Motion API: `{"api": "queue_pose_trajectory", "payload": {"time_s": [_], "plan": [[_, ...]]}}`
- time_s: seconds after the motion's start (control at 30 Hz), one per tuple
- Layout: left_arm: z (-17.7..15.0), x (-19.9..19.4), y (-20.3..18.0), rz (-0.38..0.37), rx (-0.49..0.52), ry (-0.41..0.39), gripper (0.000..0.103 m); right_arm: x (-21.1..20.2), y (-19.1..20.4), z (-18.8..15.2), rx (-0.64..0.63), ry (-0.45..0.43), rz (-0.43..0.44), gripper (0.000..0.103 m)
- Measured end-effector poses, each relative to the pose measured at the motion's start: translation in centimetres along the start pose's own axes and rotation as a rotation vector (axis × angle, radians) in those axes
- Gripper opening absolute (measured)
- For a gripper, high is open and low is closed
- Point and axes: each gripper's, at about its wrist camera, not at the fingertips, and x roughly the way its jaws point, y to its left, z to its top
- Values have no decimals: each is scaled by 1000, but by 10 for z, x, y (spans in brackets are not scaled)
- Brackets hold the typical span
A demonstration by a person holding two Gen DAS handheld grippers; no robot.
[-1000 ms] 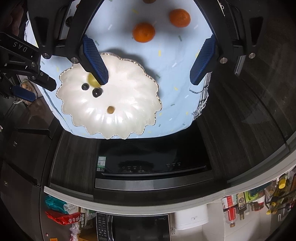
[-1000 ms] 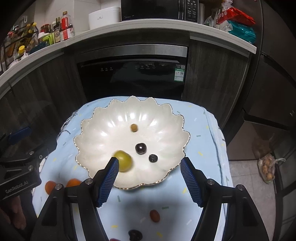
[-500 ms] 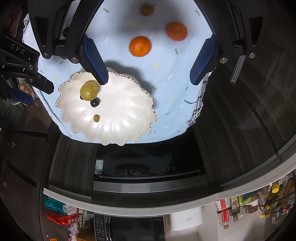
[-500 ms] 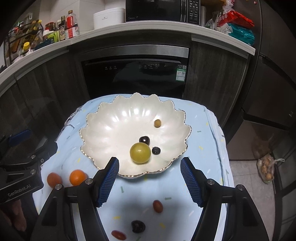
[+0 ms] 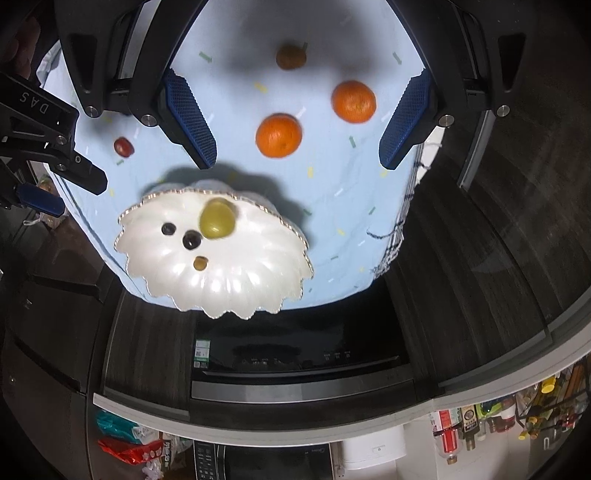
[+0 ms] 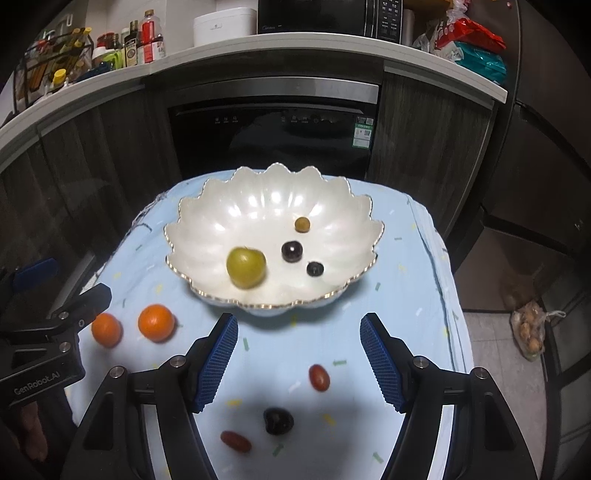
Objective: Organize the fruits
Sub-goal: 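Withdraw both tools from the bowl and move the right tool toward a dark fruit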
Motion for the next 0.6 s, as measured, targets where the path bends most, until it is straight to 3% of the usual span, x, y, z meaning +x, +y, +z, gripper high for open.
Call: {"api": "queue_pose_trajectory", "payload": {"time_s": [0.6], "plan": [[-48, 2, 4, -22, 20, 48, 90, -1, 22, -40, -37, 63, 17, 70]]}}
